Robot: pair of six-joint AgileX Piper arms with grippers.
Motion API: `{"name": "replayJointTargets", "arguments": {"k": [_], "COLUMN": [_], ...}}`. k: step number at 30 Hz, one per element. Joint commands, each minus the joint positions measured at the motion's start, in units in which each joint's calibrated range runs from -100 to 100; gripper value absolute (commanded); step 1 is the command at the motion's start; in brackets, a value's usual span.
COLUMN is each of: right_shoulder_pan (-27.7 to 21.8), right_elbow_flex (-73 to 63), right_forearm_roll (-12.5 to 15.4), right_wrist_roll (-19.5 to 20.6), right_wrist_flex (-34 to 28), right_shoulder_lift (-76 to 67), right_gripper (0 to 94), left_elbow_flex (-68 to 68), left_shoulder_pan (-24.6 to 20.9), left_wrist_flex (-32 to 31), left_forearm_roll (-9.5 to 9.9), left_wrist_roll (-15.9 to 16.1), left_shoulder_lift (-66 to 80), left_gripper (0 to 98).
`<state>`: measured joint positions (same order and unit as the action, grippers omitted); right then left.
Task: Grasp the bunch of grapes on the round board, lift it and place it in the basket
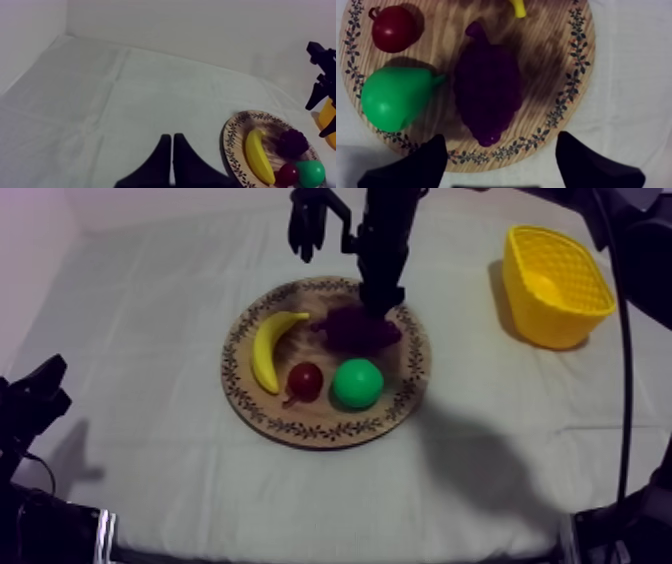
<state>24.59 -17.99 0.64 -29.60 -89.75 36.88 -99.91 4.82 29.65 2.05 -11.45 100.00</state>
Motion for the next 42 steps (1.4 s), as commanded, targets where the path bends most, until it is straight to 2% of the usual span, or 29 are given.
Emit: {"name": "replayJointTargets", "arguments": {"k": [1, 14, 27, 36, 42], "right_shoulder_pan": [-0.05, 0.73, 0.63, -0.18, -0.39], "right_elbow_flex": [0.28, 1.51, 0.95, -0.58, -1.29], "right_forearm_roll": [0.03, 1.21, 1.24, 0.92, 0.89], "right_wrist_roll": [-0.12, -1.21, -1.48, -1.30, -1.06], "right_wrist_flex": [0.40, 3.31, 6.20, 6.54, 5.68], "right_shoulder_lift": [0.71, 6.20, 11.25, 11.68, 9.28], "right_gripper": [61.1, 60.5, 58.8, 32.5, 25.8], "left_elbow_flex": [0.02, 0.02, 0.02, 0.02, 0.02], "left_shoulder_pan": [0.00, 0.00, 0.00, 0.00, 0.00], "left_wrist_flex": [0.01, 0.01, 0.01, 0.01, 0.01], "left_forearm_roll": [0.02, 0.02, 0.02, 0.02, 0.02], "left_wrist_roll": [0.00, 0.00, 0.00, 0.00, 0.00], "left_shoulder_lift": [0.00, 0.00, 0.00, 0.00, 0.00], "left_gripper": [0.1, 0.1, 0.1, 0.1, 0.1]}}
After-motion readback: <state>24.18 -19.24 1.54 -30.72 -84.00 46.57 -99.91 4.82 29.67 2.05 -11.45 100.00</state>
